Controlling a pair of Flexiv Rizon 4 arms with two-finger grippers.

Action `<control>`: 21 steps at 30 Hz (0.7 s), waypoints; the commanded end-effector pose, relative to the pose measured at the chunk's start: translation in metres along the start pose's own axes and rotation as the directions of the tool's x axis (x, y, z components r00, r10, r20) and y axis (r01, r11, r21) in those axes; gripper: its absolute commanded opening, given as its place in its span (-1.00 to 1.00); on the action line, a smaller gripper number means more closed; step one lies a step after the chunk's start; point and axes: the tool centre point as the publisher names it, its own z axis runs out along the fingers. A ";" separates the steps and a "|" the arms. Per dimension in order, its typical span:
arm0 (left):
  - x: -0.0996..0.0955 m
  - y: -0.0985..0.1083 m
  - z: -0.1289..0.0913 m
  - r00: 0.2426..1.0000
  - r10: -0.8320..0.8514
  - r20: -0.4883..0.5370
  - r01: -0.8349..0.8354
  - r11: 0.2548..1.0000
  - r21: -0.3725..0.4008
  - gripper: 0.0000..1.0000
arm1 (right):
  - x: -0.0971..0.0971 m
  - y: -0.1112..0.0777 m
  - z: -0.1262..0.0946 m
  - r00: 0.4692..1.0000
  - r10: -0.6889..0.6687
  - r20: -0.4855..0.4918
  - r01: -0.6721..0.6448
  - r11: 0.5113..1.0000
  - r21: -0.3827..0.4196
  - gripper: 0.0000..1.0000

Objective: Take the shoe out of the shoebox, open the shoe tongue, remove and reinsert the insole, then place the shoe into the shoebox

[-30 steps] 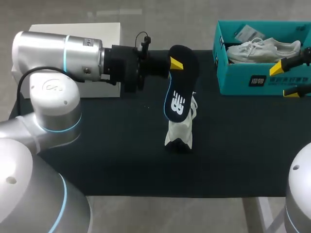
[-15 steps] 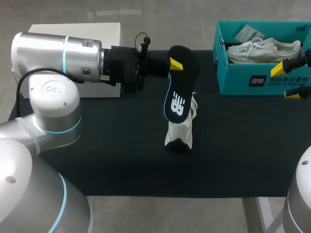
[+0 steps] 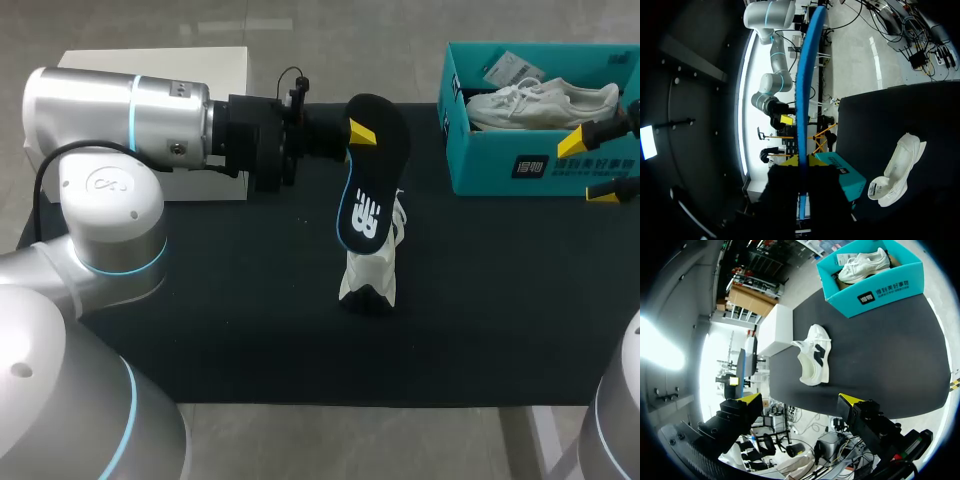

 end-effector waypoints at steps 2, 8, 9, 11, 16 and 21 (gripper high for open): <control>0.006 0.005 0.005 0.996 -0.077 -0.034 0.078 0.997 0.015 -1.00 | 0.000 -0.002 0.000 1.000 0.001 0.002 -0.001 1.000 -0.002 1.00; 0.025 0.014 0.011 0.948 -0.301 -0.100 0.299 0.954 -0.038 -1.00 | 0.000 -0.002 0.000 1.000 0.001 0.002 -0.001 1.000 -0.002 1.00; 0.028 0.016 0.011 0.933 -0.340 -0.113 0.337 0.940 -0.048 -1.00 | 0.000 -0.002 0.000 1.000 0.001 0.002 -0.001 1.000 -0.002 1.00; 0.034 0.017 0.010 0.913 -0.393 -0.113 0.385 0.919 -0.081 -1.00 | 0.000 -0.002 0.000 1.000 0.001 0.002 -0.001 1.000 -0.002 1.00; 0.054 0.021 0.006 0.861 -0.492 -0.133 0.485 0.871 -0.083 -1.00 | 0.000 -0.002 0.000 1.000 0.001 0.002 -0.001 1.000 -0.002 1.00; 0.076 0.016 0.005 0.847 -0.505 -0.166 0.499 0.863 -0.084 -1.00 | 0.000 -0.002 0.000 1.000 0.001 0.002 -0.001 1.000 -0.002 1.00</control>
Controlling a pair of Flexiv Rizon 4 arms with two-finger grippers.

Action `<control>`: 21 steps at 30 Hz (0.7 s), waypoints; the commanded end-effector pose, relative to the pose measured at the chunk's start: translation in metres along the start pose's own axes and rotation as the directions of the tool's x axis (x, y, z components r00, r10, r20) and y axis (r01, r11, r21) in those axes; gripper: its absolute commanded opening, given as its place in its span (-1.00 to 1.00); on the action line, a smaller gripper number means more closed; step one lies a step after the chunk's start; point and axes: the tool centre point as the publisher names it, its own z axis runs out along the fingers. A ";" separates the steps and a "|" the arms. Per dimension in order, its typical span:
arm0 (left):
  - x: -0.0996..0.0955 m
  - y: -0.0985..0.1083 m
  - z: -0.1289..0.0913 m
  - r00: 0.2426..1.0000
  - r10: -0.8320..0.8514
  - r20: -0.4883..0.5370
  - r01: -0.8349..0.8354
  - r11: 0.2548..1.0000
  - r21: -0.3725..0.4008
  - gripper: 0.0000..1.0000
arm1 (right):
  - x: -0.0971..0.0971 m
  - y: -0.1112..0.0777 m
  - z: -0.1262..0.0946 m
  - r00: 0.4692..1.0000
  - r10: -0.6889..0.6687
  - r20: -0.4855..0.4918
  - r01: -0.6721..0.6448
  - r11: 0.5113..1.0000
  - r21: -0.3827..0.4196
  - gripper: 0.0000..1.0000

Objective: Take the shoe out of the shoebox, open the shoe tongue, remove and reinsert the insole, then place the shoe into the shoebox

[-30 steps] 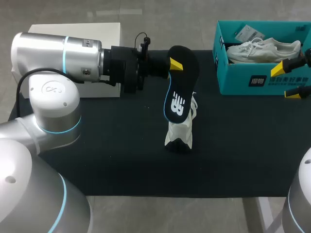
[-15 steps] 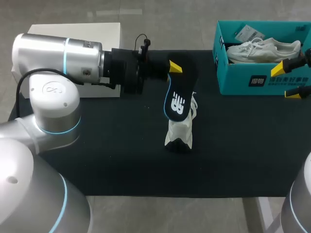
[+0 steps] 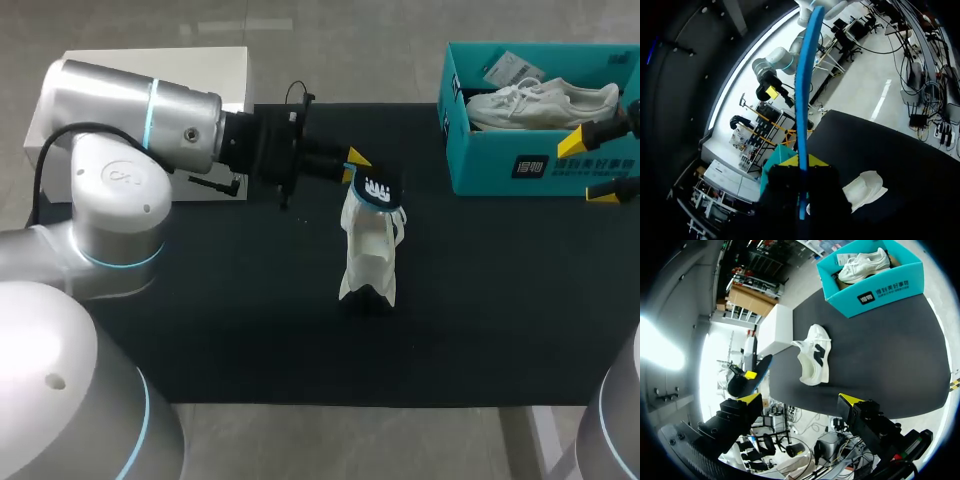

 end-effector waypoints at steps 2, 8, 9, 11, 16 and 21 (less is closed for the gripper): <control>0.013 0.007 0.001 0.998 0.052 -0.020 -0.052 0.998 -0.037 -1.00 | 0.000 -0.001 0.000 1.000 0.001 0.003 -0.001 1.000 -0.003 1.00; 0.013 0.007 0.001 0.998 0.052 -0.020 -0.052 0.998 -0.037 -1.00 | 0.000 -0.001 0.000 1.000 0.001 0.003 -0.001 1.000 -0.003 1.00; 0.013 0.007 0.001 0.998 0.052 -0.020 -0.052 0.998 -0.037 -1.00 | 0.000 -0.001 0.000 1.000 0.001 0.003 -0.001 1.000 -0.003 1.00; 0.013 0.007 0.001 0.998 0.052 -0.020 -0.052 0.998 -0.037 -1.00 | 0.000 -0.001 0.000 1.000 0.001 0.003 -0.001 1.000 -0.003 1.00; 0.013 0.007 0.001 0.998 0.052 -0.020 -0.052 0.998 -0.037 -1.00 | 0.000 -0.001 0.000 1.000 0.001 0.003 -0.001 1.000 -0.003 1.00; 0.013 0.007 0.001 0.998 0.052 -0.020 -0.052 0.998 -0.037 -1.00 | 0.000 -0.001 0.000 1.000 0.001 0.003 -0.001 1.000 -0.003 1.00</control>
